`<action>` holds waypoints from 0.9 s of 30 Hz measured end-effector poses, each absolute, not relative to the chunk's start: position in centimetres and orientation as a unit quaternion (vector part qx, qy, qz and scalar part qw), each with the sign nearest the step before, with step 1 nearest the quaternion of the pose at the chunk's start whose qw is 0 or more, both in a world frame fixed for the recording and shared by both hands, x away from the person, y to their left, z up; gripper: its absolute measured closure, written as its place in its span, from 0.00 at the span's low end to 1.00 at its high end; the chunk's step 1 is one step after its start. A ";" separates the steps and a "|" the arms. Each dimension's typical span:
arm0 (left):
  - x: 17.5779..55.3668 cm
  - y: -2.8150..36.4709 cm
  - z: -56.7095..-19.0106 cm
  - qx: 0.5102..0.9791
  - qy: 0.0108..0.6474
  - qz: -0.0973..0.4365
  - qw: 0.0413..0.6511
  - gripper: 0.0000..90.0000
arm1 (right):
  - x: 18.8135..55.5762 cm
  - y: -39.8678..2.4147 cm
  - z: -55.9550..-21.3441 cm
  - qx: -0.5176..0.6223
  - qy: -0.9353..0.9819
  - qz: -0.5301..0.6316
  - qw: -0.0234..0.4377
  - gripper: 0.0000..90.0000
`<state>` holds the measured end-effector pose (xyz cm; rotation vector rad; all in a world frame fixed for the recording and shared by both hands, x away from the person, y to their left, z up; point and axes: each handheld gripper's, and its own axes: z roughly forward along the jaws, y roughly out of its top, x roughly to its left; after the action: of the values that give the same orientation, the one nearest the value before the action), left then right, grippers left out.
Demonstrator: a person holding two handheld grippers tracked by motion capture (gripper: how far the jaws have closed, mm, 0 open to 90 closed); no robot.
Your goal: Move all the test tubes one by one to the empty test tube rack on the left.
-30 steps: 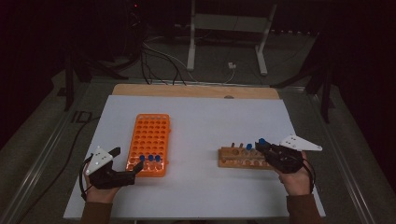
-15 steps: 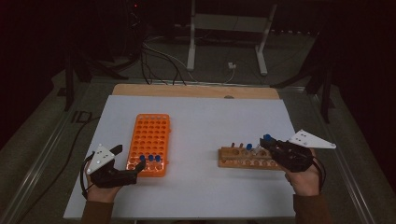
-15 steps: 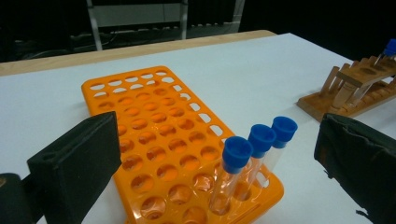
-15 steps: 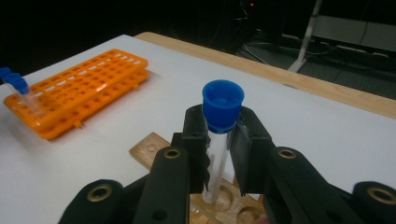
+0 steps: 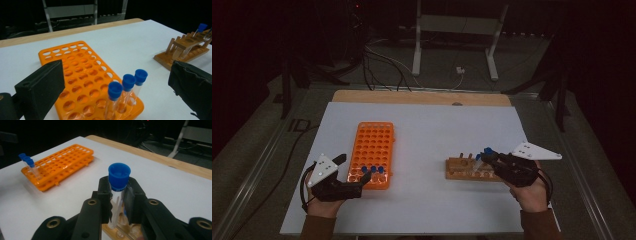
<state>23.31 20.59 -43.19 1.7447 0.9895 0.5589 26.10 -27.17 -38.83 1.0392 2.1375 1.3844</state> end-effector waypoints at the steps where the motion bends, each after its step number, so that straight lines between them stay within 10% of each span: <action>1: 23.3 20.5 -43.1 0.724 0.408 0.232 0.506 0.01 | 26.2 -27.0 -38.9 0.369 0.763 0.494 0.193 0.85; 27: 24.0 15.1 -42.3 0.747 0.374 0.211 0.507 0.02 | 27.5 -21.4 -39.4 0.347 0.773 0.511 0.143 0.85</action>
<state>23.98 15.13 -42.31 1.8004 0.9028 0.5090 27.52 -21.45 -39.37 0.9998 2.2297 1.4748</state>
